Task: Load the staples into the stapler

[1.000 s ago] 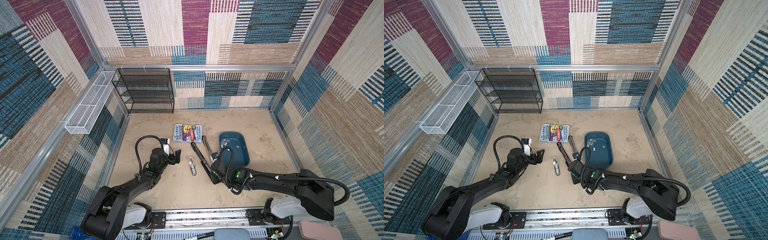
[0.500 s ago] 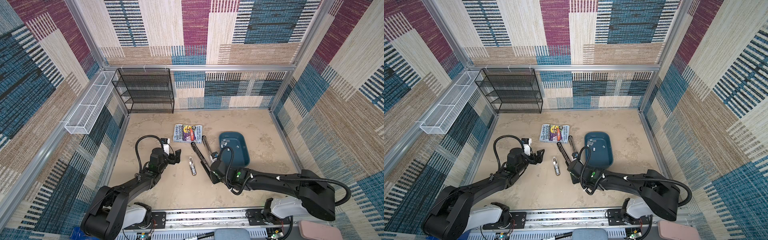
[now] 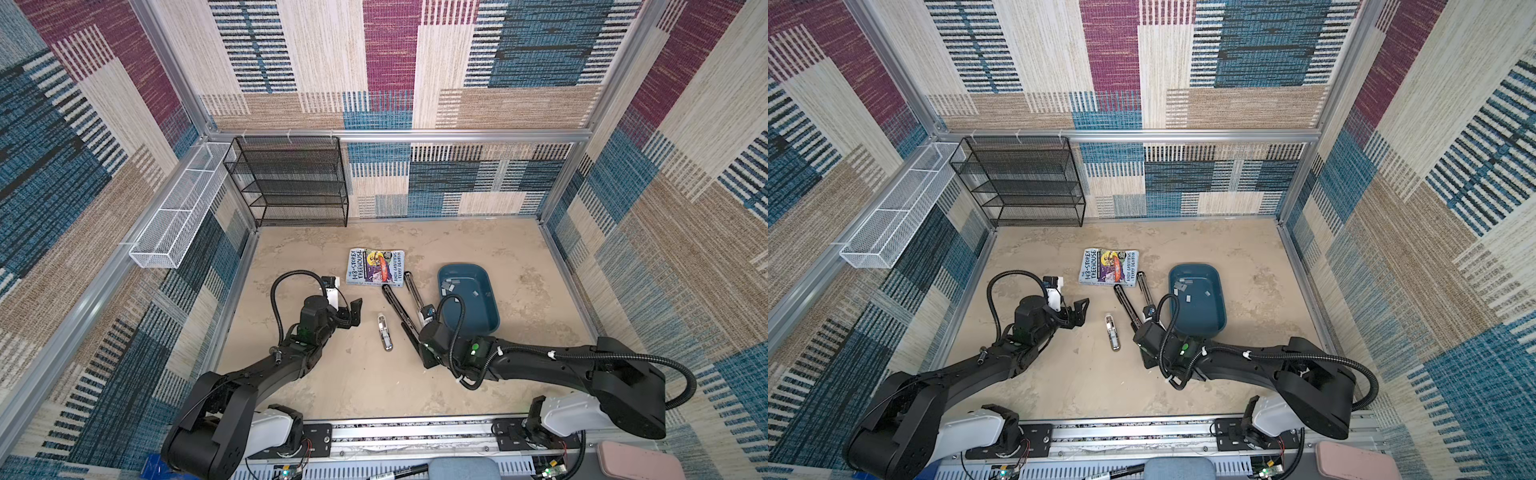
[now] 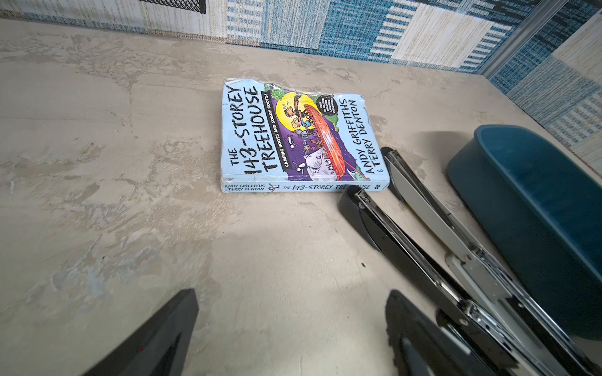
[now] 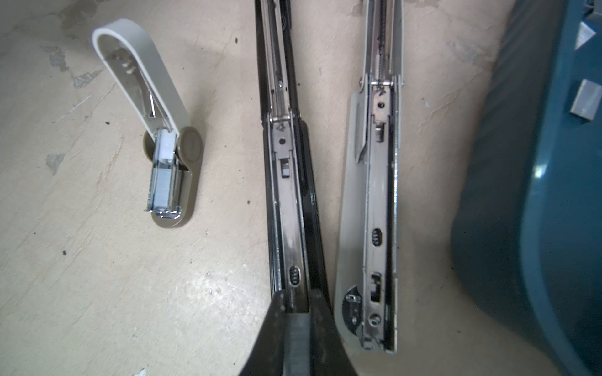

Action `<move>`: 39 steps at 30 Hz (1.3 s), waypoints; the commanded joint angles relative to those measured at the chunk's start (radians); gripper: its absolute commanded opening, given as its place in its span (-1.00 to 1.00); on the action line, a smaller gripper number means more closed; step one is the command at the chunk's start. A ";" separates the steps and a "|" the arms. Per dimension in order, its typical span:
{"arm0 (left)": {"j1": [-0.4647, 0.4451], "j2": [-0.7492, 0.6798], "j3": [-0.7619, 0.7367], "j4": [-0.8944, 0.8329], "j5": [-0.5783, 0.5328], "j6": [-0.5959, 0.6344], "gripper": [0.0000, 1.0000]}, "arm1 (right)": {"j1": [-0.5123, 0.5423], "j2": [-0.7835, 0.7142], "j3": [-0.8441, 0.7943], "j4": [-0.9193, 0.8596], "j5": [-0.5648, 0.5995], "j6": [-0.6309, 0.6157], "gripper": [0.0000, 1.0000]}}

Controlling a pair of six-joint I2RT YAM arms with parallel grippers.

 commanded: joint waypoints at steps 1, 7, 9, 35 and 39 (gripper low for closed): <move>0.000 0.001 0.005 0.019 -0.010 0.016 0.87 | 0.000 -0.003 0.003 0.004 0.022 -0.008 -0.88; 0.000 0.002 0.005 0.019 -0.010 0.016 0.87 | 0.000 -0.012 0.010 -0.014 0.039 -0.026 -0.88; 0.000 0.003 0.005 0.019 -0.010 0.016 0.87 | 0.000 -0.015 0.008 -0.012 0.039 -0.031 -0.87; -0.001 0.005 0.008 0.018 -0.010 0.016 0.87 | 0.014 -0.024 0.007 0.021 0.024 -0.045 -0.88; -0.001 0.004 0.009 0.017 -0.010 0.017 0.87 | 0.015 -0.015 0.006 0.023 0.025 -0.045 -0.88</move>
